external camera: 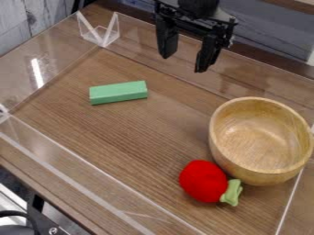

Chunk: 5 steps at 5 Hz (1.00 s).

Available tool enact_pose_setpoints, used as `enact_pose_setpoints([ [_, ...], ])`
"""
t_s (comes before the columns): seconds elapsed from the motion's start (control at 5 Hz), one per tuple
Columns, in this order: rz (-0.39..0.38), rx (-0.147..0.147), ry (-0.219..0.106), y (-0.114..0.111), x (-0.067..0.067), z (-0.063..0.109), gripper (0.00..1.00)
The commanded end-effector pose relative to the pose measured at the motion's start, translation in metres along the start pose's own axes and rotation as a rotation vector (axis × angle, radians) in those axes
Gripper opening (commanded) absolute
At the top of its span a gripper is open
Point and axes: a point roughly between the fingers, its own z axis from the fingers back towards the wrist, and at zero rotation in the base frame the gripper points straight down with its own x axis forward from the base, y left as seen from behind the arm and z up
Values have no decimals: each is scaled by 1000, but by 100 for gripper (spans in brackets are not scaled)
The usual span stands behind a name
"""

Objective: Put the green block in the brown bowl

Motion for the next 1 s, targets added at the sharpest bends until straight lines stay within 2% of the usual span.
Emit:
enact_pose_setpoints([
  [0.0,-149,5,31,0,-6,-15,100],
  [0.2,-336,15,53,25,-12,-27,100],
  [0.4,-487,35,40,54,-16,-33,100],
  [0.6,-592,52,33,79,-28,-40,100],
  [0.8,-641,56,5,99,-37,-47,100],
])
